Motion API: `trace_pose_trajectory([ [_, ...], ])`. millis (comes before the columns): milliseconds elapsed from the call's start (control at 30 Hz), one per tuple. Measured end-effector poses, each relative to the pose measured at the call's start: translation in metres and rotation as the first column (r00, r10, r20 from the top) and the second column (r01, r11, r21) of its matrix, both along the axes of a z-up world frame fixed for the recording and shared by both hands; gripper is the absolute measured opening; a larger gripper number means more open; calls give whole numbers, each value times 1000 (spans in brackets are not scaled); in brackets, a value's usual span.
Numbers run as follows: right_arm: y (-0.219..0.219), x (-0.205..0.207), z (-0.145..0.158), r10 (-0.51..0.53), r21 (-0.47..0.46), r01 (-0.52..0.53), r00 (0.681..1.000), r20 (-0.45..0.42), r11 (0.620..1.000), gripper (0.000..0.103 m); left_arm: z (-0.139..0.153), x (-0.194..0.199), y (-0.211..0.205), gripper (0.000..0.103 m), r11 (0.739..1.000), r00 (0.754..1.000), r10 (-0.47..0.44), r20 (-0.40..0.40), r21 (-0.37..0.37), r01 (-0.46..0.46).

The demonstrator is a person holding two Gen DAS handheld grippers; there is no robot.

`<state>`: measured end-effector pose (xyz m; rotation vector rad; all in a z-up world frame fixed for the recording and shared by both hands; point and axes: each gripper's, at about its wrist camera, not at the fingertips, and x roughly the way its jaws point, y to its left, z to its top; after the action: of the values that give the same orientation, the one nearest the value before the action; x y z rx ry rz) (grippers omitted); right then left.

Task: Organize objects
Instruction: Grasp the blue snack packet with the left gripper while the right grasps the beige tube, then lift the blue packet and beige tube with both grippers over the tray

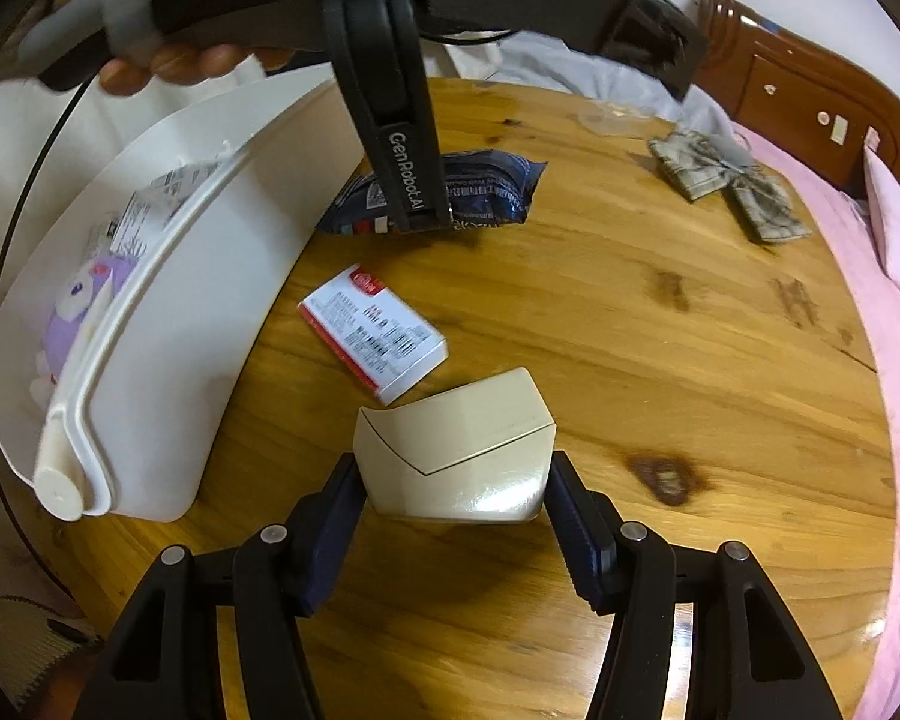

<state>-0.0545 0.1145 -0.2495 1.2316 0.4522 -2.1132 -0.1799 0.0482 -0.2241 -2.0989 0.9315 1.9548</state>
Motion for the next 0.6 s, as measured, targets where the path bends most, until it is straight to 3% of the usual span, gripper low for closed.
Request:
trace_pose_trajectory([
  [300, 17, 3, 56, -79, -29, 78, 996, -39, 997, 61, 62, 15, 9, 50, 992, 988, 74, -138, 110, -59],
  [600, 23, 14, 133, -95, -90, 82, 983, -154, 993, 61, 134, 37, -19, 49, 957, 935, 223, -276, 244, -156],
])
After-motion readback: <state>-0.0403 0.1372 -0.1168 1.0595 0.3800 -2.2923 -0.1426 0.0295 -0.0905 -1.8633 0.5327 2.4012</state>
